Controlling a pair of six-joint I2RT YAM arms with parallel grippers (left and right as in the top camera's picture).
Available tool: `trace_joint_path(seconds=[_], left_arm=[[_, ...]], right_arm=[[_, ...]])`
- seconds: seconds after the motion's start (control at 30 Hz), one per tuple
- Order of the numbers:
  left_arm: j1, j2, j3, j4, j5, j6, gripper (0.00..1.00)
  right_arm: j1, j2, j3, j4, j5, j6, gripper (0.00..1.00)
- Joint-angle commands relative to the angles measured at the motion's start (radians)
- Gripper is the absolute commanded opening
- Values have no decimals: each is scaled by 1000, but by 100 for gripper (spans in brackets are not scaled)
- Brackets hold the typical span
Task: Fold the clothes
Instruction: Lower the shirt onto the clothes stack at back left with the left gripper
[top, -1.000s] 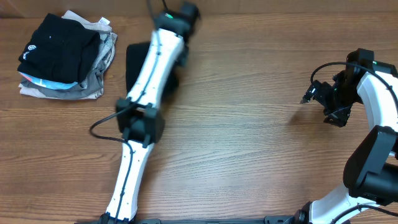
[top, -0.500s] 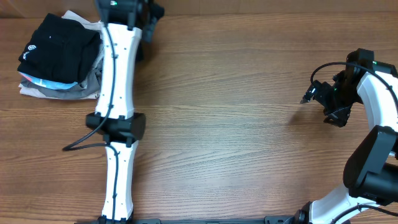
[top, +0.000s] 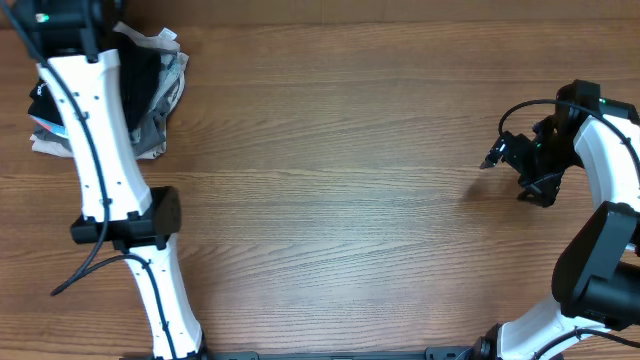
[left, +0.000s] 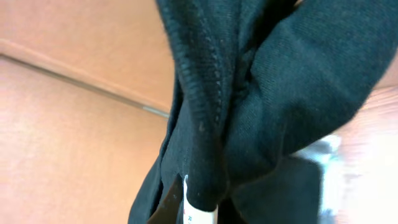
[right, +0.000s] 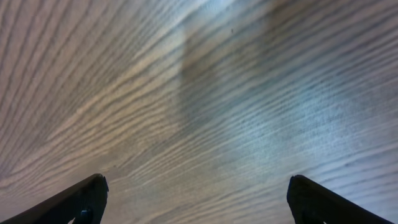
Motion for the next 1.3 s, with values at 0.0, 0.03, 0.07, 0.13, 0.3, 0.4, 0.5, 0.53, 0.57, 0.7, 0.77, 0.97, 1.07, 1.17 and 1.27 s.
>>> trace_joint_path(seconds=[0.0,0.03,0.07,0.13,0.3,0.4,0.5,0.53,0.57,0.7,0.77,0.97,1.07,1.17,1.27], left_arm=[[84,-18,-38,20,100,162,4],[104,-18,-55,26,119,175,4],[128,-18,-79,34,134,191,4],[164,-18,-126,51,138,222,4],[251,-18,-233,130,134,190,4],[280,-18,-263,171,151,117,4],[289,-18,-290,174,158,73,4],[290,-18,-300,175,158,63,4],[289,-18,-314,181,159,53,4],[283,-18,-408,243,160,30,4],[283,-18,-431,265,157,19,4],[283,-18,-450,284,157,1,4],[282,-18,-450,302,157,1,4],[282,-18,-449,325,156,1,4],[282,-18,-450,343,156,1,4]], right_arm=[[4,-24,-3,-10,-12,1,96],[4,-24,-3,-14,-12,5,96],[4,-24,-3,-20,-12,14,96],[4,-24,-3,-31,-13,34,96],[6,-24,-3,-43,-12,38,96],[6,-24,-3,-42,-12,38,96],[6,-24,-3,-44,-12,43,96],[6,-24,-3,-44,-13,47,96],[6,-24,-3,-43,-13,50,96],[6,-24,-3,-59,-11,46,97],[6,-24,-3,-70,-5,45,97],[6,-24,-3,-73,-4,46,97],[6,-24,-3,-74,-4,46,97],[6,-24,-3,-73,-4,46,97],[6,-24,-3,-73,-4,46,97]])
